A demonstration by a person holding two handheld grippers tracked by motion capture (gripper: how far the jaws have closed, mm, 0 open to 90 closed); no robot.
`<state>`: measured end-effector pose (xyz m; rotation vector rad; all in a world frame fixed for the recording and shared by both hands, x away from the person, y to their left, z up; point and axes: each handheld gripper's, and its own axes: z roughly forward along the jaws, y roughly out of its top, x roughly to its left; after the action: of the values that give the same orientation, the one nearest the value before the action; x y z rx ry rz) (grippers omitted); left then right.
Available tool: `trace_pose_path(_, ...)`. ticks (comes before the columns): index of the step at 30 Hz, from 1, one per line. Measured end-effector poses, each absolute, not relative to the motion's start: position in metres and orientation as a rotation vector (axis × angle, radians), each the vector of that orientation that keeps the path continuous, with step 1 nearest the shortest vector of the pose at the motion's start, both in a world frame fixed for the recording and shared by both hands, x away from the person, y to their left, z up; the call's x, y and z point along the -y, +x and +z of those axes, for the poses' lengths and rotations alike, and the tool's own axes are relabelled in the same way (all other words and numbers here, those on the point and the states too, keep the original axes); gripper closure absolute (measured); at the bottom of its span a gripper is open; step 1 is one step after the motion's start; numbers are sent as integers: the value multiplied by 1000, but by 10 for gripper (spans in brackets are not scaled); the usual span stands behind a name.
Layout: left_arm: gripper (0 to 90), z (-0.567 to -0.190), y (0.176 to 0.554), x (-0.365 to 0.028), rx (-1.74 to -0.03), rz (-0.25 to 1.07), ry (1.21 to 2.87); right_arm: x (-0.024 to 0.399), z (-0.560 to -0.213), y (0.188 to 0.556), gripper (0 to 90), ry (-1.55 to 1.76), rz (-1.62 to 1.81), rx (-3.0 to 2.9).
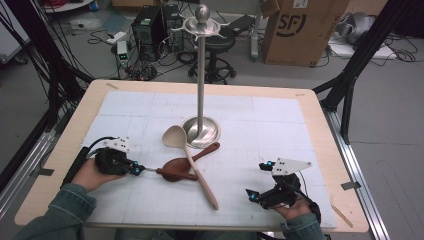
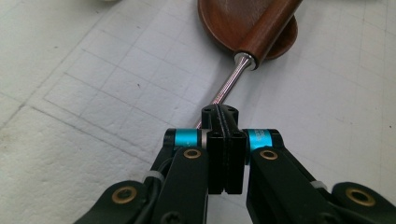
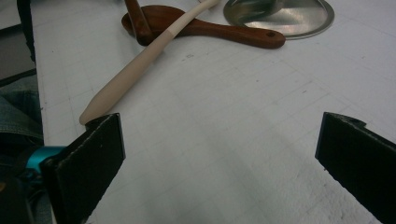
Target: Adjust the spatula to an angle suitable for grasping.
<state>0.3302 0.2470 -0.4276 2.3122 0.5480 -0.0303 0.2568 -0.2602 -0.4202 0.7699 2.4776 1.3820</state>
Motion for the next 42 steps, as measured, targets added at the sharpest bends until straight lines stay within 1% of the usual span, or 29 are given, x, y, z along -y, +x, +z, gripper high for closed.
trace_pose_path(14, 888, -423, 329, -247, -528, -16, 2299, 260, -421, 257, 2, 766, 1379, -2479)
trace_pose_path(20, 817, -416, 331, -243, -483, 8, 2300, 260, -421, 258, 2, 766, 1378, -2486)
trace_pose_path(28, 673, -421, 339, -234, -443, -4, 2352, 260, -421, 258, 2, 767, 1380, -2488)
trace_pose_path(37, 655, -433, 344, -227, -429, -39, 2422, 260, -421, 258, 2, 764, 1381, -2489)
trace_pose_path(39, 655, -434, 345, -226, -435, -45, 2415, 260, -421, 258, 2, 763, 1382, -2488)
trace_pose_path(42, 680, -435, 345, -226, -451, -56, 2400, 260, -421, 258, 2, 765, 1384, -2487)
